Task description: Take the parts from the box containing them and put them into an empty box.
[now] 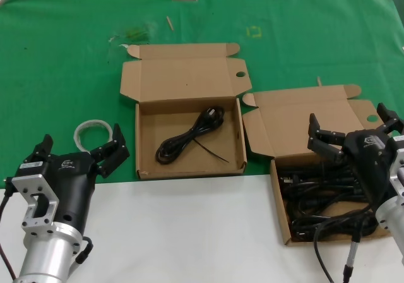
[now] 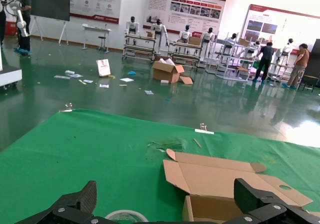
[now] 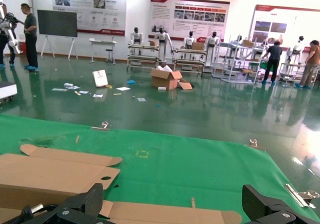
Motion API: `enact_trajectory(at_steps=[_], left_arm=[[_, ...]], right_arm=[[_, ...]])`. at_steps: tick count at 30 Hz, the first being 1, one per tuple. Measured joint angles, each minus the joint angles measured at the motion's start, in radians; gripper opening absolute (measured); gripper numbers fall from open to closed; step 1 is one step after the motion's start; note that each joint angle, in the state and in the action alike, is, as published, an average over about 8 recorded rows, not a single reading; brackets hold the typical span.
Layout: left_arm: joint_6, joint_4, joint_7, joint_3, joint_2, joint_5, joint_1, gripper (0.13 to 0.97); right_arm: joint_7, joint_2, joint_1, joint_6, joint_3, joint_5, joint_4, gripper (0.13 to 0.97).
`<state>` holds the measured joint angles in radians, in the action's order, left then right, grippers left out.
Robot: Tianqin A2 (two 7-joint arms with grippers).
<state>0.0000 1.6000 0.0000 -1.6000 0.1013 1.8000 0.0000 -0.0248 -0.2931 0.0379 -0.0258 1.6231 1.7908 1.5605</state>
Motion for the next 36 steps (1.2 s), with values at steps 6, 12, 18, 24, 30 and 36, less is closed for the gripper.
enact_trajectory(at_steps=[6,12,18,24,30,36], left_arm=[[0.000,0.000,0.000,0.000,0.000,0.000,0.000,0.966],[0.000,0.000,0.000,0.000,0.000,0.000,0.000,0.966],[0.000,0.000,0.000,0.000,0.000,0.000,0.000,0.966],[0.000,0.000,0.000,0.000,0.000,0.000,0.000,0.966],[0.000,0.000,0.000,0.000,0.000,0.000,0.000,0.966],[0.000,0.000,0.000,0.000,0.000,0.000,0.000,0.966]], right_arm=[[0.000,0.000,0.000,0.000,0.000,0.000,0.000,0.966],[0.000,0.000,0.000,0.000,0.000,0.000,0.000,0.966],[0.000,0.000,0.000,0.000,0.000,0.000,0.000,0.966],[0.000,0.000,0.000,0.000,0.000,0.000,0.000,0.966],[0.000,0.000,0.000,0.000,0.000,0.000,0.000,0.966],[0.000,0.000,0.000,0.000,0.000,0.000,0.000,0.966]])
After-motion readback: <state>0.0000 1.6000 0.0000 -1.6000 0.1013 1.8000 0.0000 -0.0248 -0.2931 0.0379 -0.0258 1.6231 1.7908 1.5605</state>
